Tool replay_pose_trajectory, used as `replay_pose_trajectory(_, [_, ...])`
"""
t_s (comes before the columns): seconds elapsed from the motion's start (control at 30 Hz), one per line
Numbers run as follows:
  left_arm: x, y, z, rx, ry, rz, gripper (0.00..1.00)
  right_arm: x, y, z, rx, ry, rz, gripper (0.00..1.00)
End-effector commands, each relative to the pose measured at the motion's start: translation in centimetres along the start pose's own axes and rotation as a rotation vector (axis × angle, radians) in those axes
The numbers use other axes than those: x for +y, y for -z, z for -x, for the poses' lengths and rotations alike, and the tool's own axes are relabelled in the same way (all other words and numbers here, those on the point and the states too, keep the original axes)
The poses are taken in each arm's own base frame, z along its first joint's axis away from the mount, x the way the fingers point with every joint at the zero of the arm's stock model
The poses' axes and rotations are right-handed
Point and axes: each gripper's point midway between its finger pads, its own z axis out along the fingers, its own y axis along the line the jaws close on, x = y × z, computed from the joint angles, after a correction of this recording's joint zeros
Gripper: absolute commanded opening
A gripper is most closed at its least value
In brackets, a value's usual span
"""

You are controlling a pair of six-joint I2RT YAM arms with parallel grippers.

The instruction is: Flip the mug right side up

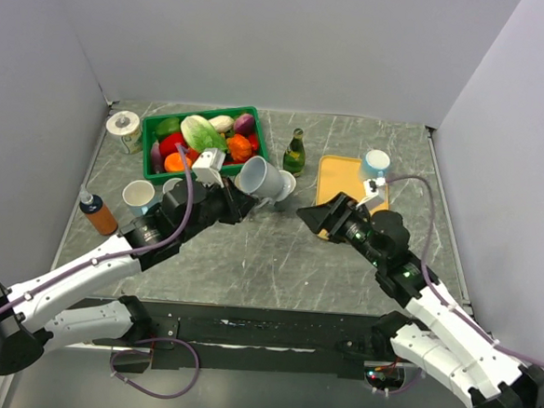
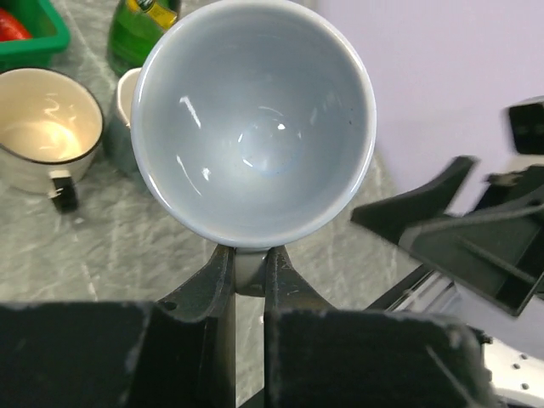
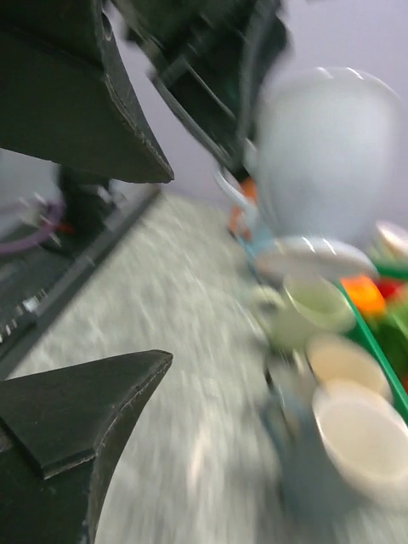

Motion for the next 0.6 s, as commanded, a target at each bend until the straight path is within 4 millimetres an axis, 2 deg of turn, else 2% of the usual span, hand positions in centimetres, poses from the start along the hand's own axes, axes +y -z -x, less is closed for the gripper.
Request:
replay_pose_trajectory(0.0, [-1.5,0.2,3.0,-0.043,-0.098,0.003,0.01,-5.3,2.8,3.1,-0.114,0.124,-0.363,0.86])
replay_pose_trajectory(0.07, [-0.3,0.1,3.1,-0.039,-0.111,0.080,0.01,-5.6,3.6,4.4,-0.143,0.160,-0.426,0.86])
replay_pose_trajectory(0.1, [0.5,0.4,2.6,-0.019,-0.117,0.117,0.01,-6.3,3.9,4.3,-0.130,0.170,-0.466,0.87])
replay_pose_trajectory(0.23, [3.7,1.6,2.8,-0.048,-0.120,0.270,0.01,-6.7,4.3,4.9,-0.144,0.189,-0.511,0.87])
replay_pose_trajectory(0.4, [8.0,4.3,2.3,-0.069,-0.102,0.463,0.01,-7.7,4.3,5.1,-0.154,0.193,-0.556,0.88])
replay_pose_trajectory(0.43, [9.3,5.0,1.5,-0.041,-0.114,0.518,0.01,-7.9,4.3,5.1,-0.151,0.193,-0.565,0.88])
replay_pose_trajectory(0.53, [11.8,6.9,1.3,-0.070,-0.078,0.653,0.01,-8.3,4.2,5.2,-0.146,0.197,-0.584,0.88])
replay_pose_trajectory(0.57, [13.1,8.1,0.8,-0.073,-0.052,0.724,0.01,-8.3,4.1,5.2,-0.141,0.202,-0.588,0.89])
